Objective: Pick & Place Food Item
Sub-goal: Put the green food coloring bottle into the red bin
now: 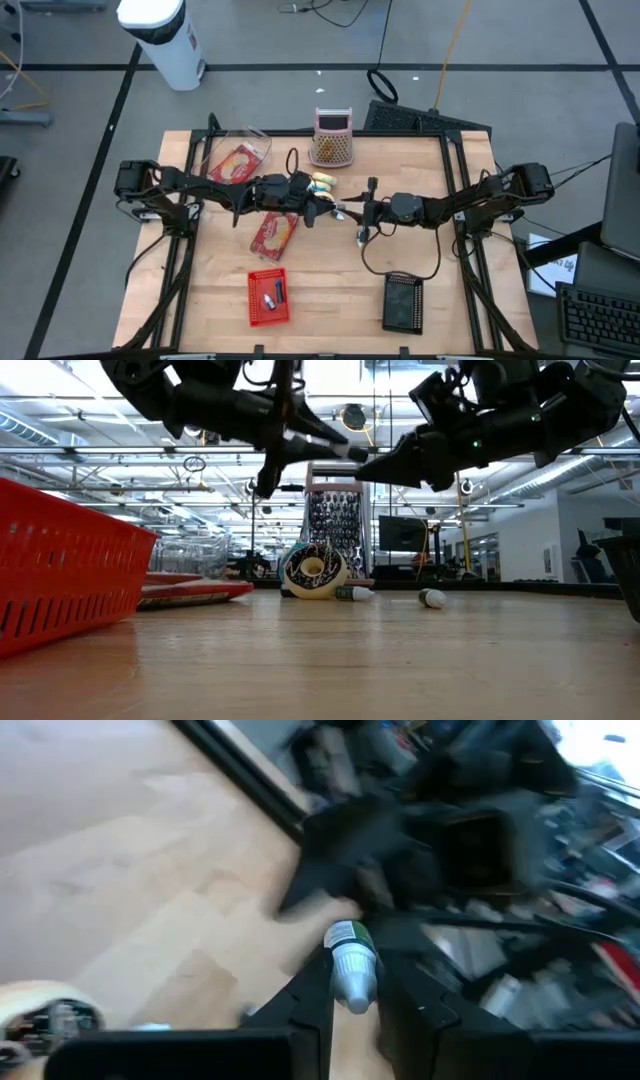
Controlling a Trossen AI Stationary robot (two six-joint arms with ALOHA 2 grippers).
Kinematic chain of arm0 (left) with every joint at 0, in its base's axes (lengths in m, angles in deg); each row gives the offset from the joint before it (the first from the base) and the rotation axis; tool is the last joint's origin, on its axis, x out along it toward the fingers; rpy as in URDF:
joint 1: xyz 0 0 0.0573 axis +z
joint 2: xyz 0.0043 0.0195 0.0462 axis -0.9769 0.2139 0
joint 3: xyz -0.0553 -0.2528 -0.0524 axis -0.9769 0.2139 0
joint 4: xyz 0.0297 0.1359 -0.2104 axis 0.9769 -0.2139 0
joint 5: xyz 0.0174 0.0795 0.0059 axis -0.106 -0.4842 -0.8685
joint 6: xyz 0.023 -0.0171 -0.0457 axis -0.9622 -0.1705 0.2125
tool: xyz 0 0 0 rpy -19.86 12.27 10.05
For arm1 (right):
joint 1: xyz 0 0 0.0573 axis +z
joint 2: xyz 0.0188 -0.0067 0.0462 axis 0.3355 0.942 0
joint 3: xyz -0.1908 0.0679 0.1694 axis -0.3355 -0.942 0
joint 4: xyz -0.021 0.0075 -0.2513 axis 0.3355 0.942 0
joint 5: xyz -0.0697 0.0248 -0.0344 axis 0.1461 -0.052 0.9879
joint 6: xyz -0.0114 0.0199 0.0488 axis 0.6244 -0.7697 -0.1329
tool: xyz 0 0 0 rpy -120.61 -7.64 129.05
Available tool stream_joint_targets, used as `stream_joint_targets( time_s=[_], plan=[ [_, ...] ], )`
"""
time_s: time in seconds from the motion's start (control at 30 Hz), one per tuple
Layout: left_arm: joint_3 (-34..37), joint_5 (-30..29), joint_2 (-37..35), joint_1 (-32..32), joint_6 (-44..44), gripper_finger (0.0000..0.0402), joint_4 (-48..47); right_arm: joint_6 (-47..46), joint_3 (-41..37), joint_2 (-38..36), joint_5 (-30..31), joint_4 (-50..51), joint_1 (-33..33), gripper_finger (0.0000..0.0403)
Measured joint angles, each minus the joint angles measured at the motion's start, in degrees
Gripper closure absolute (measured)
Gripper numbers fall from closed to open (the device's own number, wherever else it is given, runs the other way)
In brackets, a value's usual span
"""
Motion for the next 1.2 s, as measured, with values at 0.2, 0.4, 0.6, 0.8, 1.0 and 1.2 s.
stream_joint_targets(
  time_s=[0.2, 0.4, 0.6, 0.8, 1.0, 1.2],
  plan=[
    [-0.01, 16.72, -3.83, -0.99, -1.94, 0.0339, -2.09, -2.57, -0.01, 0.0, 1.85, 0.87, -0.01, 0.0274],
    [-0.02, 29.88, -7.25, -8.08, -5.99, 0.0354, -14.97, -2.61, -0.04, 0.0, 1.89, 2.75, -0.07, 0.0273],
    [0.0, 24.8, -8.02, -18.2, -8.89, 0.0329, -31.39, -2.52, -0.04, 0.0, 1.86, 3.07, -0.04, 0.0273],
    [0.0, 17.48, -8.08, -26.28, -6.06, 0.0352, -44.49, -2.44, -0.04, 0.0, 1.86, 3.06, -0.04, 0.0273],
    [0.0, 13.62, -8.08, -28.99, -2.77, 0.0334, -46.38, -2.57, -0.06, 0.0, 1.86, 3.07, -0.04, 0.0273],
    [0.0, 10.06, -8.08, -28.78, 1.74, 0.0255, -49.34, -2.62, -0.08, 0.0, 1.86, 3.05, -0.04, 0.0273]
  ],
)
